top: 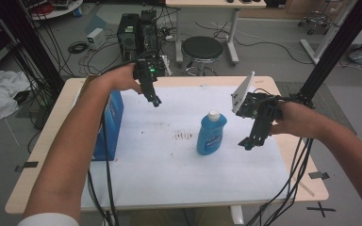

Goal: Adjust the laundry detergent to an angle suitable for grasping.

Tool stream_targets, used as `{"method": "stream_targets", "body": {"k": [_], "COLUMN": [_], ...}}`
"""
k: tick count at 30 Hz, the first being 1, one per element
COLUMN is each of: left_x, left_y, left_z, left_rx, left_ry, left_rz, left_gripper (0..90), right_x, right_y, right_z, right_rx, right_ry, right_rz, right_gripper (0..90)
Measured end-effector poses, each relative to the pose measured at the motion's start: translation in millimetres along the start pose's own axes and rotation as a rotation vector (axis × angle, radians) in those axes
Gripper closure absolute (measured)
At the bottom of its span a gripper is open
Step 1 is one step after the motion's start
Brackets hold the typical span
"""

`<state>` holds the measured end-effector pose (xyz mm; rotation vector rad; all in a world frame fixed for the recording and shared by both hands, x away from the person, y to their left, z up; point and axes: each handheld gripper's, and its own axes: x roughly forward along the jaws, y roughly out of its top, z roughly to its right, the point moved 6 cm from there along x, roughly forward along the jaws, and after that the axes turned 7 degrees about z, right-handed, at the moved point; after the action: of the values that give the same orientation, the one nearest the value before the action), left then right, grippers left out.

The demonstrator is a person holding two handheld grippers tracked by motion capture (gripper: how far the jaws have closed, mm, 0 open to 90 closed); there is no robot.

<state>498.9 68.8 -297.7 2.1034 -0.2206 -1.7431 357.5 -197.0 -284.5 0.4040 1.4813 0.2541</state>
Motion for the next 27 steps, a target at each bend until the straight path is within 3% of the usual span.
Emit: {"method": "stream_targets", "body": {"k": [22, 27], "left_x": [-1.5, -1.7], "left_y": [-2.4, -1.3], "left_z": [-2.2, -3.0], "left_rx": [-0.013, -0.022], "left_ry": [0.019, 0.024], "left_rz": [0.0, 0.019], "left_gripper": [5.1, 5.1], "right_x": [-2.0, -2.0], "right_y": [2.8, 2.1], "right_z": [3.8, 4.1], "right_rx": [-0.012, -0.011], "right_ry": [0.011, 0.007], "right_rz": [0.004, 0.005], "right_gripper": [1.3, 1.3]}}
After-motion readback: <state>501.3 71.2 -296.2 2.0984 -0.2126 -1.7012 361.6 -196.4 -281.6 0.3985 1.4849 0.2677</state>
